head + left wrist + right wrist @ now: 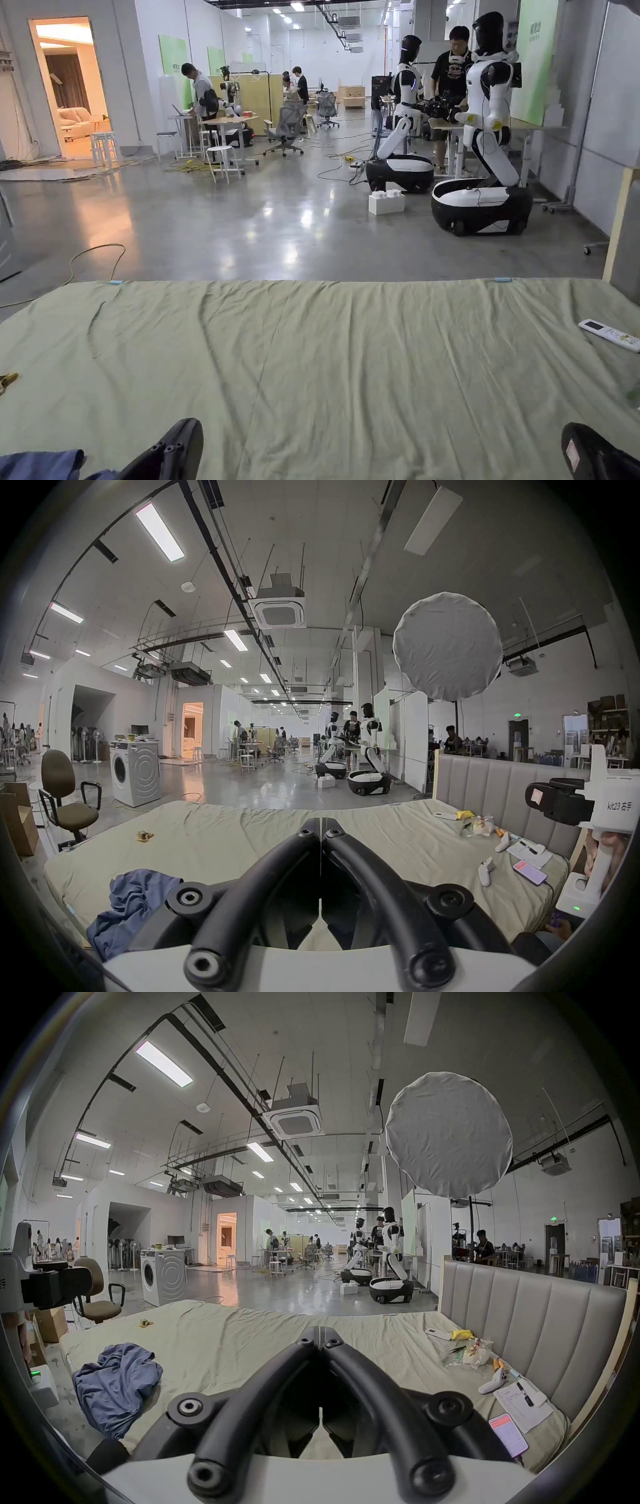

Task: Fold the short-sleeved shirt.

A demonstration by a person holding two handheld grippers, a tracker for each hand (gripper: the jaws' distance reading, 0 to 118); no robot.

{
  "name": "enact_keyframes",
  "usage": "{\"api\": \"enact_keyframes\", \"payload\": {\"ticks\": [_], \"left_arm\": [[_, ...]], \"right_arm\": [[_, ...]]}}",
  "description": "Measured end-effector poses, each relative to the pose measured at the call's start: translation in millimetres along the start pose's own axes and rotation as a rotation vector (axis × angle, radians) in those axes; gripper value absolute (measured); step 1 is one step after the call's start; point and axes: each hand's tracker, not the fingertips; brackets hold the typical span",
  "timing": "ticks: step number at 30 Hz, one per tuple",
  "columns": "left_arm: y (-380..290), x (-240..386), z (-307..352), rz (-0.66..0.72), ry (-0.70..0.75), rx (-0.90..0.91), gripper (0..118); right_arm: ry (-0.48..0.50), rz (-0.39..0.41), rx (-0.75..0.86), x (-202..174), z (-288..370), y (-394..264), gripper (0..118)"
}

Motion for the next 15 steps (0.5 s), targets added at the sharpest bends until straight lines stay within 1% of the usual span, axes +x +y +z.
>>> {"api": "enact_keyframes", "payload": {"ticks": [15], "left_arm": [[6.4,-4.8,-9.0,0.001,-0.001,0.001,0]], "right_arm": [[-0.02,0.013,0.008,3.8,1.1,2.1,0]]}}
